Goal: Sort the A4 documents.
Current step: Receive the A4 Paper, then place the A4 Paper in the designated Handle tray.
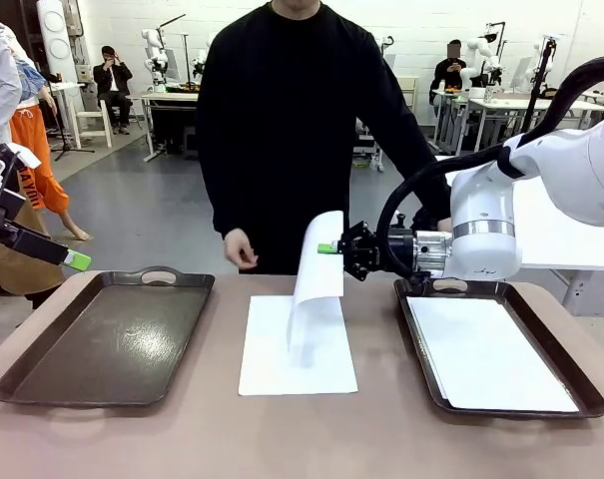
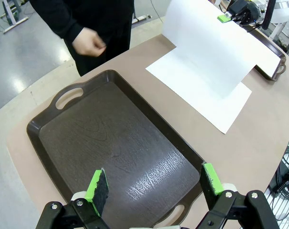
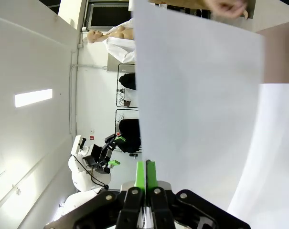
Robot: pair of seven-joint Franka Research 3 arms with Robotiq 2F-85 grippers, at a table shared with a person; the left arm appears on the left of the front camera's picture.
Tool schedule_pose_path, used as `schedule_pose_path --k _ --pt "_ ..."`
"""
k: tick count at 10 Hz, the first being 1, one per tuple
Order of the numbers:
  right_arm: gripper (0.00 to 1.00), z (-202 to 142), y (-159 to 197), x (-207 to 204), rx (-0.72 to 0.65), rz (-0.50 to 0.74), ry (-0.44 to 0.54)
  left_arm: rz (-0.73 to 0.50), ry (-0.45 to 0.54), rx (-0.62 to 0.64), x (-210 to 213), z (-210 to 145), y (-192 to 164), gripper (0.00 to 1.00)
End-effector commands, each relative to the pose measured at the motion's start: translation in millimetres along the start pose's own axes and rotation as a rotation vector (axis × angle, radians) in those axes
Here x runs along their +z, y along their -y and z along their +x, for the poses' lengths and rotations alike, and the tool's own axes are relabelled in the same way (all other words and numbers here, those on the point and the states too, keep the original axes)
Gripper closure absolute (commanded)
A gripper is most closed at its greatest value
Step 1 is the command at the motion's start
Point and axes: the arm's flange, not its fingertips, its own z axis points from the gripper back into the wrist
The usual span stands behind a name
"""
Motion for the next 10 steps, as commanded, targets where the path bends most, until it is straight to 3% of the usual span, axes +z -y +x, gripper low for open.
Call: schedule_pose_path --k 1,10 --pt "1.00 -0.1 0.4 -1.1 0.002 -0.001 0.005 -0.016 0.013 -0.012 -2.1 -1.8 -3.2 0.00" --pt "1.00 -0.1 0.4 -1.1 0.002 -0.001 0.005 -0.016 0.013 -0.012 -2.1 -1.8 -3.2 0.00"
